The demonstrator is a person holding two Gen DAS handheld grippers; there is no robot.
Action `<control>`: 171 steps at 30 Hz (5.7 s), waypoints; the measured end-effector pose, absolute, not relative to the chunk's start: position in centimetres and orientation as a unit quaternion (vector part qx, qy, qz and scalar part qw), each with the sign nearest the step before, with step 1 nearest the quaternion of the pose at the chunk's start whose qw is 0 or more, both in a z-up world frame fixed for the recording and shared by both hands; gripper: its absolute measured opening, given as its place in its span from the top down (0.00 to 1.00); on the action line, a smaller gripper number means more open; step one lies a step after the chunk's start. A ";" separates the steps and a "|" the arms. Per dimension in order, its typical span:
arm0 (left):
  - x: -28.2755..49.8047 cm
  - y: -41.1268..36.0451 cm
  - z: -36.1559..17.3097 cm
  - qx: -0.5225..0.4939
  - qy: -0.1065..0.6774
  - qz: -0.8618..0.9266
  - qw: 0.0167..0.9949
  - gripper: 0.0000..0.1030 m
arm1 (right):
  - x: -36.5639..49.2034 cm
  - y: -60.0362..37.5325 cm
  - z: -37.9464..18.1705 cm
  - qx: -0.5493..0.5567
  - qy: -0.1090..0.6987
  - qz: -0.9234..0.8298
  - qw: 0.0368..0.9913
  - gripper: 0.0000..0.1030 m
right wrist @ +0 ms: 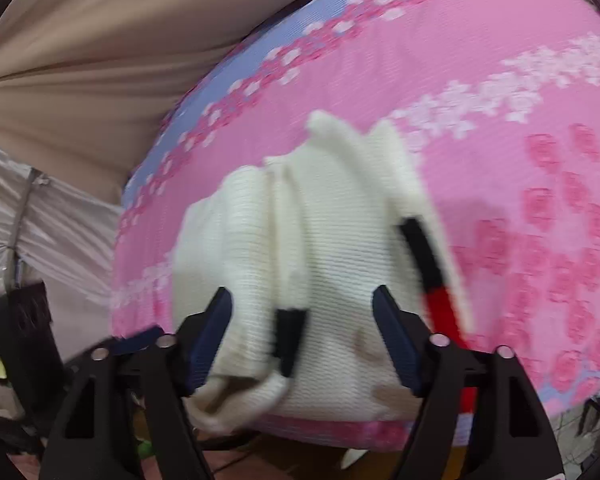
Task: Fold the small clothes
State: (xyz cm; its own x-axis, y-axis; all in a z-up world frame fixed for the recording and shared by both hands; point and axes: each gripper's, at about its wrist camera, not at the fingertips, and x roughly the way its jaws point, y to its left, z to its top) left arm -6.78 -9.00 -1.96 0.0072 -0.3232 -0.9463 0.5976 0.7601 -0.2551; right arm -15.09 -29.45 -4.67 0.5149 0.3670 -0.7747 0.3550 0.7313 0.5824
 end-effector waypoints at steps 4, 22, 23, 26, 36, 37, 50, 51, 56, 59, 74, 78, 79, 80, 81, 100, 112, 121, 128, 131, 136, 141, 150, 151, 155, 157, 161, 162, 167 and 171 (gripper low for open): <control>-7.3 -7.1 -6.0 0.104 0.679 -0.304 0.660 0.15 | -11.3 -27.2 -7.0 0.381 0.549 0.033 0.743 0.24; -8.7 -7.6 -8.9 0.090 0.682 -0.291 0.664 0.15 | -11.5 -34.3 -8.0 0.326 0.567 -0.015 0.756 0.70; -8.7 -7.4 -8.6 0.089 0.678 -0.297 0.667 0.15 | -12.3 -34.9 -8.9 0.356 0.561 -0.010 0.747 0.69; -9.0 -6.7 -7.4 0.067 0.667 -0.321 0.669 0.14 | -15.0 -34.5 -6.4 0.367 0.521 0.008 0.770 0.52; -9.6 -8.9 -7.1 0.105 0.660 -0.356 0.653 0.23 | -19.8 -29.9 -8.2 0.369 0.553 0.030 0.746 0.70; -9.8 -9.4 -7.5 0.118 0.659 -0.361 0.650 0.29 | -20.0 -29.9 -8.1 0.390 0.542 0.038 0.743 0.85; -11.4 -7.6 -9.0 0.097 0.661 -0.283 0.688 0.56 | -25.3 -32.1 -11.3 0.403 0.519 -0.040 0.753 0.75; -11.8 -7.1 -8.6 0.073 0.660 -0.280 0.694 0.55 | -25.3 -32.5 -11.0 0.390 0.526 -0.026 0.755 0.72; -12.8 -6.1 -3.8 -0.001 0.605 -0.259 0.753 0.39 | -26.1 -34.9 -7.8 0.318 0.541 -0.002 0.778 0.55; -11.2 -7.8 -1.5 0.009 0.562 -0.254 0.787 0.28 | -26.0 -34.7 -5.0 0.288 0.507 -0.001 0.812 0.54; -7.3 -11.2 -7.3 0.082 0.559 -0.201 0.800 0.23 | -16.5 -33.8 -6.0 0.271 0.460 -0.053 0.844 0.82; -7.9 -10.0 -5.1 0.069 0.548 -0.195 0.810 0.24 | -16.8 -34.2 -7.1 0.273 0.487 -0.060 0.827 0.73; -8.1 -9.6 -4.6 0.067 0.543 -0.189 0.815 0.24 | -17.7 -34.2 -5.6 0.277 0.470 -0.073 0.835 0.71; -8.5 -9.4 -4.2 0.067 0.543 -0.186 0.816 0.24 | -18.6 -34.0 -4.2 0.272 0.450 -0.085 0.846 0.68; -8.6 -9.2 -4.6 0.073 0.551 -0.182 0.811 0.24 | -19.5 -33.5 -2.6 0.259 0.429 -0.090 0.861 0.68; -2.4 -13.1 -2.0 0.088 0.517 -0.185 0.831 0.23 | -14.5 -30.6 1.3 0.180 0.441 -0.030 0.878 0.84; 0.9 -11.6 -5.6 0.047 0.559 -0.161 0.812 0.16 | -4.9 -33.4 -6.1 0.167 0.514 -0.061 0.839 1.00; -7.4 -9.9 -5.9 0.134 0.581 -0.211 0.775 0.16 | -18.2 -29.7 -2.4 0.205 0.492 -0.009 0.846 0.96; -7.6 -8.8 -7.2 0.103 0.605 -0.206 0.762 0.16 | -20.6 -31.8 -7.7 0.252 0.520 -0.045 0.815 1.00; -8.7 -9.3 -5.6 0.121 0.579 -0.213 0.778 0.16 | -20.9 -30.7 -4.5 0.226 0.504 -0.044 0.833 1.00; -9.2 -9.4 -9.0 0.139 0.602 -0.193 0.762 0.15 | -20.5 -29.9 -6.0 0.182 0.537 -0.049 0.823 1.00; -9.5 -7.7 -6.3 0.100 0.578 -0.201 0.785 0.16 | -21.6 -30.9 -6.6 0.226 0.532 -0.049 0.814 1.00; -8.4 -9.8 -3.9 0.085 0.560 -0.203 0.799 0.16 | -15.0 -31.7 -4.2 0.190 0.499 -0.059 0.844 0.77; -8.7 -9.9 -3.6 0.090 0.555 -0.204 0.801 0.16 | -14.1 -31.9 -5.2 0.195 0.512 -0.054 0.835 0.86; -8.9 -9.9 -3.8 0.103 0.547 -0.197 0.807 0.16 | -14.3 -32.5 -2.3 0.219 0.461 -0.034 0.859 0.87; -8.6 -9.9 -4.7 0.101 0.559 -0.191 0.801 0.16 | -14.4 -33.6 -2.6 0.236 0.458 -0.040 0.856 0.87; -8.8 -9.6 -5.3 0.099 0.570 -0.180 0.795 0.16 | -14.0 -35.0 -7.9 0.253 0.508 -0.054 0.822 0.82; -8.8 -9.4 -5.1 0.099 0.569 -0.178 0.797 0.16 | -14.6 -35.2 -7.2 0.270 0.500 -0.053 0.821 0.82; -8.8 -9.2 -5.3 0.104 0.571 -0.167 0.797 0.16 | -18.5 -32.3 -1.4 0.230 0.453 -0.033 0.861 0.82; -8.8 -9.5 -6.1 0.109 0.580 -0.161 0.791 0.16 | -19.2 -29.4 -4.5 0.151 0.510 -0.031 0.846 0.88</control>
State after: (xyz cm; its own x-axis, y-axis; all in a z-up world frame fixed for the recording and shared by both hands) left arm -8.80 -9.47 -6.13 0.2761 -0.1294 -0.9524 0.3815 0.9243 -0.0150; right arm -19.20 -29.39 -4.46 0.4785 0.1024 -0.8721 0.2060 0.9523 0.2249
